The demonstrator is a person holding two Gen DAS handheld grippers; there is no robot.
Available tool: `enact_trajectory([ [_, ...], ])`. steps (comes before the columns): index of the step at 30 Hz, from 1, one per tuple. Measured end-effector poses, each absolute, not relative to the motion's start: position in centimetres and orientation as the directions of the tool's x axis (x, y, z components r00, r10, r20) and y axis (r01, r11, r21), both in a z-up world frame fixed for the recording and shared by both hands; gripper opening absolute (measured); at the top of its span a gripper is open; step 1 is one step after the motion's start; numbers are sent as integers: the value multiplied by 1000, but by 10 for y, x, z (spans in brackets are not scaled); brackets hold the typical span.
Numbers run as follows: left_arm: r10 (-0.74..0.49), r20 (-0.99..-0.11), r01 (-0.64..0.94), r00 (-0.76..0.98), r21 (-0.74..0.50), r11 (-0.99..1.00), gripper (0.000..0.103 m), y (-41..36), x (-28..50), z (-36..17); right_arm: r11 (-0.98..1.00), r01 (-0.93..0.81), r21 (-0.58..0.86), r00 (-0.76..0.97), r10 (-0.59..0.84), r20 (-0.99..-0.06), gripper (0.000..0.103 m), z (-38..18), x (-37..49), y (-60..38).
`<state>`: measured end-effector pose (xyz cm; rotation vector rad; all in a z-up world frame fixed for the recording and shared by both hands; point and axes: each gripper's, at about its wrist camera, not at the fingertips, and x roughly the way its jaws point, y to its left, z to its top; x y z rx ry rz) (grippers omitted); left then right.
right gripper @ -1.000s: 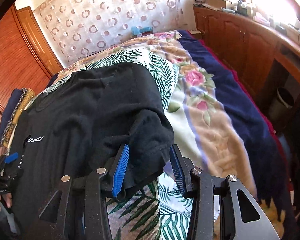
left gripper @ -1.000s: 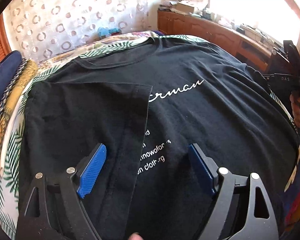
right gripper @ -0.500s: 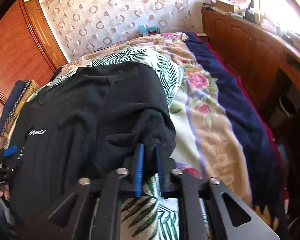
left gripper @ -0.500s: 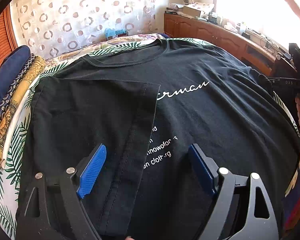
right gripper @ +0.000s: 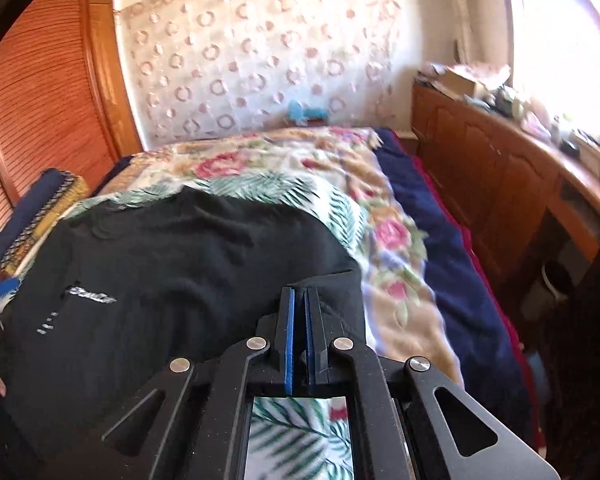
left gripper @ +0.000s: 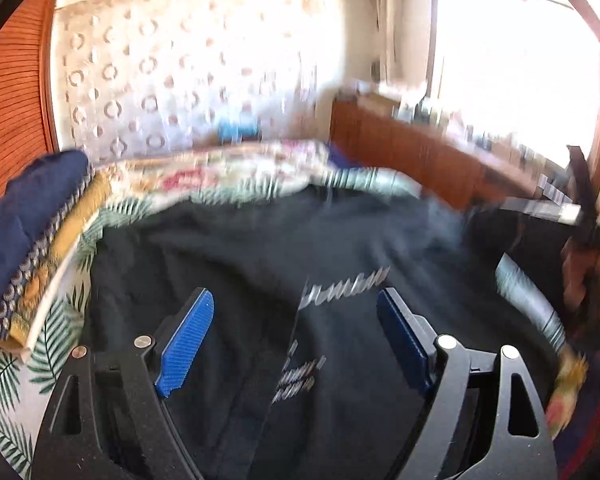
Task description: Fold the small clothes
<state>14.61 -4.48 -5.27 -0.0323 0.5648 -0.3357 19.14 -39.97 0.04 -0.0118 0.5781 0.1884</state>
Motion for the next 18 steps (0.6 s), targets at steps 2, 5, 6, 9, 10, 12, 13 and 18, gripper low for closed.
enact_trajectory([
  [2, -335, -472, 295, 816, -159, 942, 85, -41, 148, -37, 976, -216, 22, 826, 195, -529, 4, 4, 190, -386],
  [5, -290, -437, 250, 852, -147, 957, 85, -38, 154, -21, 960, -281, -5, 826, 240, -510, 4, 9, 188, -362],
  [6, -276, -432, 236, 859, -144, 961, 85, -36, 156, -17, 954, -301, -12, 823, 253, -508, 4, 9, 187, -355],
  [9, -278, -443, 228, 852, -163, 960, 85, -32, 162, -12, 928, -373, -18, 797, 311, -518, 4, 6, 188, -330],
  [10, -284, -447, 234, 848, -166, 958, 85, -30, 163, -12, 919, -394, -15, 786, 328, -525, 4, 4, 188, -324],
  [12, -288, -467, 246, 836, -149, 958, 85, -31, 166, -13, 903, -430, -15, 760, 353, -546, 4, -3, 187, -313],
  [13, -286, -472, 249, 834, -139, 958, 85, -32, 167, -15, 901, -433, -21, 757, 350, -552, 4, -6, 185, -310],
  [18, -334, -502, 309, 797, -135, 941, 85, -36, 161, -29, 917, -399, -14, 766, 325, -555, 37, -6, 192, -325],
])
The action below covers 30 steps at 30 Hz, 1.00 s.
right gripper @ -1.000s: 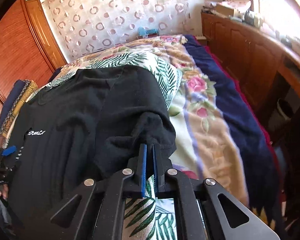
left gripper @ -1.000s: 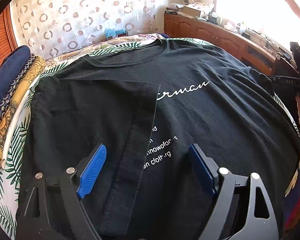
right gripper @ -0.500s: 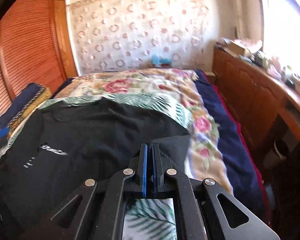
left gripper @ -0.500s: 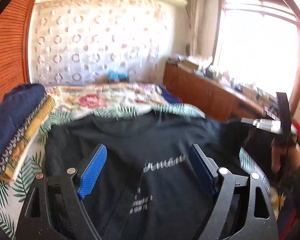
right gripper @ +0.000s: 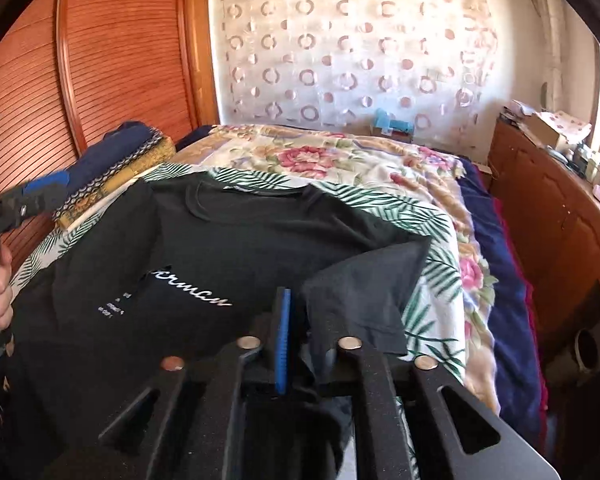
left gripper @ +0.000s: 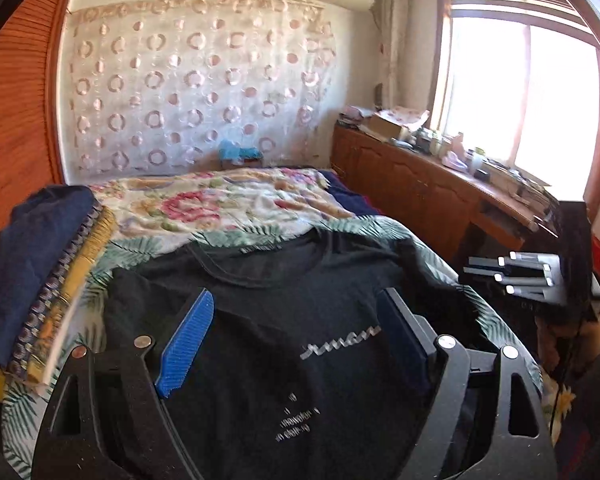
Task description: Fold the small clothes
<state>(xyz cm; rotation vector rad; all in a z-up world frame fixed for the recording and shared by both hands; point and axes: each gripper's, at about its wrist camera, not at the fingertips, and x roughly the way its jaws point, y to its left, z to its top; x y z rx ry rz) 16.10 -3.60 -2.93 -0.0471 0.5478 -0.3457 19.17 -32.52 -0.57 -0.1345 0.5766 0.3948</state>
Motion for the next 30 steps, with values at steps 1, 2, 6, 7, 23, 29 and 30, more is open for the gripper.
enact_trajectory([
  [1, -345, -510, 321, 788, -138, 937, 85, -38, 160, -32, 925, -381, -1, 772, 318, -550, 44, -6, 193, -331],
  [2, -350, -517, 329, 781, -135, 935, 85, -39, 159, -34, 934, -356, 18, 777, 307, -549, 48, -7, 196, -342],
  [6, -356, -527, 358, 771, -103, 928, 85, -45, 147, -35, 951, -295, 97, 766, 296, -570, 48, -12, 211, -355],
  [7, -360, -528, 363, 769, -103, 926, 85, -46, 145, -34, 956, -274, 105, 759, 281, -587, 48, -14, 214, -355],
  [23, -363, -563, 402, 742, -60, 914, 85, -43, 112, -44, 956, -258, 137, 693, 282, -664, 2, -33, 255, -333],
  [29, -352, -564, 380, 747, -71, 922, 85, -30, 112, -47, 921, -384, 66, 705, 338, -623, 2, 1, 248, -288],
  [30, -348, -564, 376, 749, -70, 924, 85, -28, 112, -47, 915, -400, 58, 704, 348, -620, 2, 5, 249, -280],
])
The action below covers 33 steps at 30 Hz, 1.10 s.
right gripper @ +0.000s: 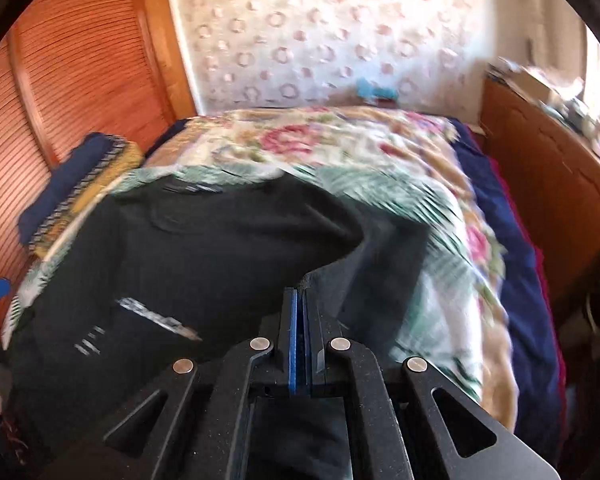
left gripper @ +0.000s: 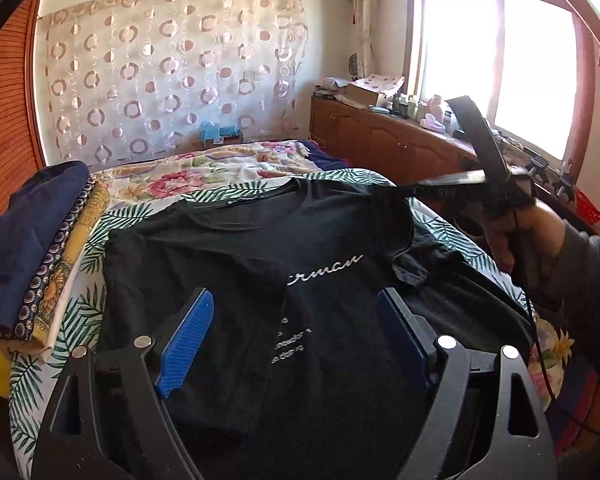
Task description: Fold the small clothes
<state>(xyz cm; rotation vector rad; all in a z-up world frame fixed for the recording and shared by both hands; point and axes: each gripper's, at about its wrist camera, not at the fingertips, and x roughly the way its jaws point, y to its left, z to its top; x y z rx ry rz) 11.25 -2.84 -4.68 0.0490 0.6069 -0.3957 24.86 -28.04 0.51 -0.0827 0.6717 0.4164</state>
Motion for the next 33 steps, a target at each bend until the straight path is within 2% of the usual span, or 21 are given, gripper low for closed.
enact_trajectory([
  [7, -332, -573, 349, 750, -84, 933, 85, -13, 115, -52, 884, -465, 48, 671, 387, -633, 2, 15, 286, -232],
  [8, -330, -575, 347, 749, -84, 934, 85, -11, 115, -53, 882, -471, 31, 676, 383, -629, 6, 16, 288, -227],
  [10, -326, -578, 342, 748, -85, 936, 85, -8, 116, -55, 890, -456, -3, 690, 352, -632, 27, 15, 296, -232],
  [11, -325, -577, 340, 749, -86, 936, 85, -7, 116, -55, 896, -443, -7, 697, 339, -632, 45, 13, 297, -234],
  [12, -325, -577, 339, 749, -86, 937, 85, -6, 117, -56, 901, -433, -9, 702, 331, -630, 50, 12, 297, -237],
  [17, -310, -583, 328, 751, -78, 941, 85, 5, 124, -58, 927, -375, -22, 716, 274, -642, 51, -3, 296, -254],
  [24, -223, -623, 265, 750, -25, 964, 85, 41, 159, -63, 960, -279, -35, 707, 180, -684, 52, -39, 316, -290],
  [32, -144, -668, 202, 730, 9, 979, 85, 72, 199, -73, 975, -222, 30, 688, 178, -704, 53, -51, 361, -311],
  [33, -138, -672, 198, 727, 13, 980, 85, 74, 203, -76, 973, -229, 37, 679, 187, -710, 50, -51, 366, -313],
])
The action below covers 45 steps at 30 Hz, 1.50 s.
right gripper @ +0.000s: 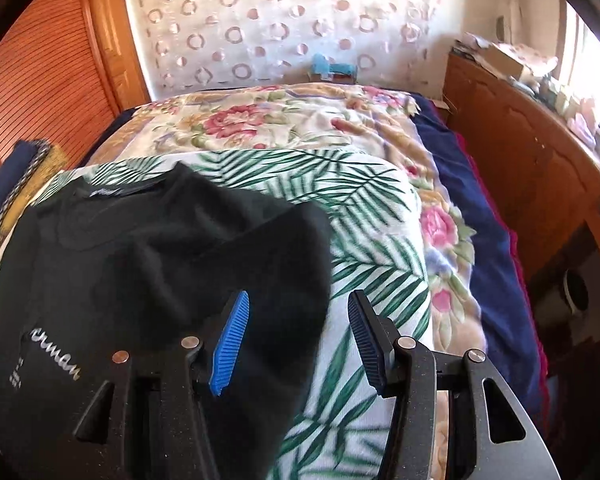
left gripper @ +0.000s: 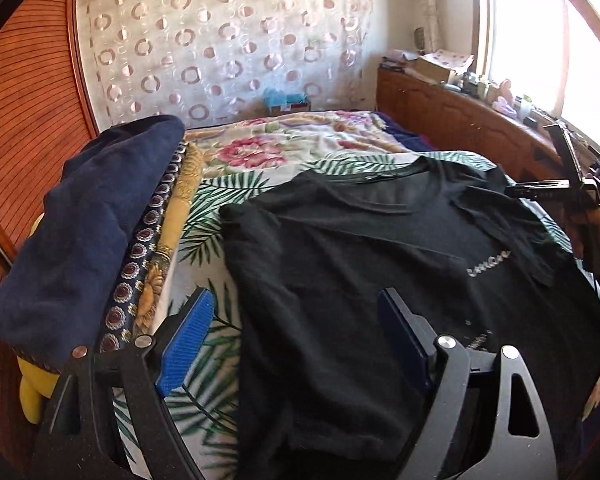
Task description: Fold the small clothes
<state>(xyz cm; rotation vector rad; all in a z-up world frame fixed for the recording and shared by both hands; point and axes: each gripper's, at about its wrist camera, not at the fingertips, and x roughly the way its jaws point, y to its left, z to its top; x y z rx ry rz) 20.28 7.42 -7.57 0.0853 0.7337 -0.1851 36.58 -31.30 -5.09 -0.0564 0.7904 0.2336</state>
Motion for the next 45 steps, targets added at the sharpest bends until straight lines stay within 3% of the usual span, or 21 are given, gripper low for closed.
enact_trajectory([
  [1, -131, -676, 193, 725, 17, 981, 85, 76, 206, -77, 969, -244, 36, 674, 197, -712, 40, -52, 371, -312],
  [2, -119, -686, 188, 718, 26, 982, 85, 78, 212, -80, 966, -258, 28, 672, 200, -713, 8, -50, 373, -311],
  [3, -110, -692, 185, 714, 35, 982, 85, 79, 217, -82, 965, -261, 0, 681, 184, -708, 6, -49, 376, -309],
  [9, -83, -716, 192, 693, 73, 979, 70, 81, 243, -86, 966, -250, -60, 718, 144, -681, 6, -55, 370, -302],
  [13, -56, -738, 209, 672, 116, 971, 61, 73, 267, -90, 966, -259, 3, 709, 192, -679, 6, -58, 365, -311],
  [20, 3, -791, 167, 612, 133, 977, 60, 78, 310, -102, 967, -254, -19, 712, 174, -680, 6, -58, 365, -312],
  [27, -14, -825, 168, 565, 99, 981, 60, 82, 323, -117, 966, -256, -22, 711, 173, -682, 6, -57, 367, -312],
  [30, -59, -824, 179, 563, 52, 982, 41, 86, 321, -116, 966, -256, -30, 712, 168, -682, 6, -57, 367, -311],
  [32, -56, -823, 177, 565, 55, 983, 17, 87, 322, -114, 965, -257, -46, 715, 158, -681, 6, -56, 366, -310],
  [34, -62, -823, 184, 565, 52, 982, 10, 88, 319, -113, 962, -265, -65, 717, 151, -681, 6, -56, 366, -308],
  [38, -75, -785, 179, 614, 45, 983, 7, 92, 307, -93, 960, -273, -65, 715, 157, -681, 4, -53, 366, -309],
  [45, -106, -711, 191, 695, 40, 981, 6, 96, 288, -54, 967, -249, -56, 790, 169, -589, 4, -19, 349, -312],
])
